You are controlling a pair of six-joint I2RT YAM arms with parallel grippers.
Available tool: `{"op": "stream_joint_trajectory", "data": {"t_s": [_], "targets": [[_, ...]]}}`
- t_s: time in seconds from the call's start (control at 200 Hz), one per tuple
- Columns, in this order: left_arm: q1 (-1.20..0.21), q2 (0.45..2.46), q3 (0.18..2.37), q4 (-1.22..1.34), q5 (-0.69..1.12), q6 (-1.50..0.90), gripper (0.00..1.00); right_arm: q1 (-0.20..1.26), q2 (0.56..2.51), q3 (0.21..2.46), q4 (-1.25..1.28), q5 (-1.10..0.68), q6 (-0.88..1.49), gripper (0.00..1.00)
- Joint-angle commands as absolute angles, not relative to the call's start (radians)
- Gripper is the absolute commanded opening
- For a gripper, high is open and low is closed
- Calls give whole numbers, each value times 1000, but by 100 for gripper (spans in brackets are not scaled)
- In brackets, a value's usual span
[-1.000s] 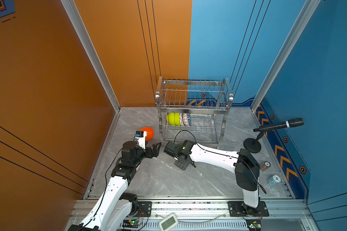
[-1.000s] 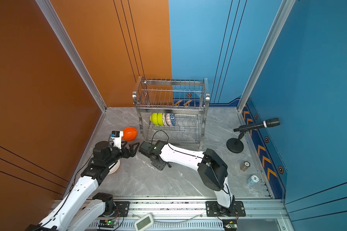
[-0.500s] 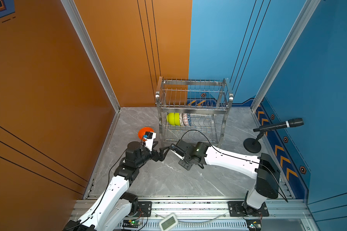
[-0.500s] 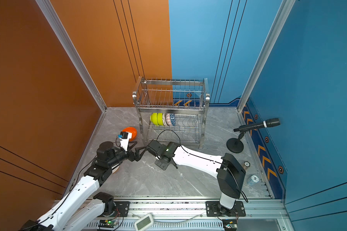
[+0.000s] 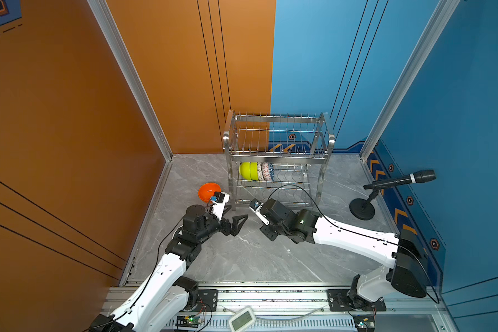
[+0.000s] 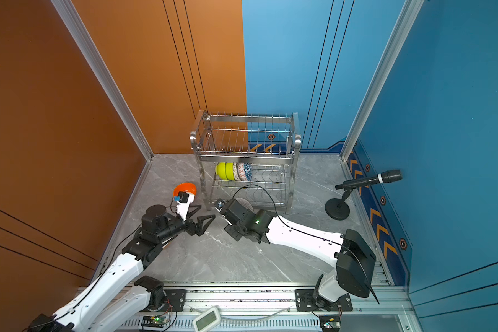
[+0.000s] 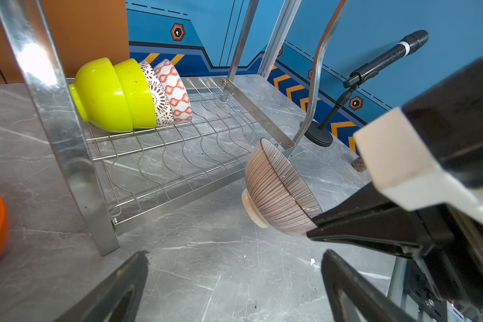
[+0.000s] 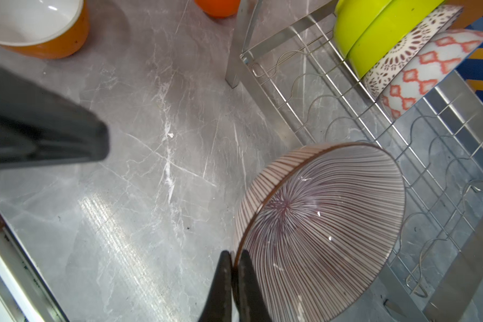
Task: Load bowls into a dish rack
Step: Pick up the bowl from the center of the table.
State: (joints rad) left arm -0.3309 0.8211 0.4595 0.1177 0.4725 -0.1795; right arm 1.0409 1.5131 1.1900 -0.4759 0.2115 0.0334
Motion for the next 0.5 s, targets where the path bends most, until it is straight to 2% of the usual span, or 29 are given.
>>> {"op": "stream_joint_trajectory", "data": {"t_s": [0.0,0.195,0.496], "targets": [[-346,815,448,137,495,-156,98,1033,1444,1151,-316,308,69,0],[-361,831,451,135,454,-166,98,1016,1400,1083,-173,380,105,0],[-349,776,432,94,215,-154,98,1012,1432,1017,69,549,160,0]]}}
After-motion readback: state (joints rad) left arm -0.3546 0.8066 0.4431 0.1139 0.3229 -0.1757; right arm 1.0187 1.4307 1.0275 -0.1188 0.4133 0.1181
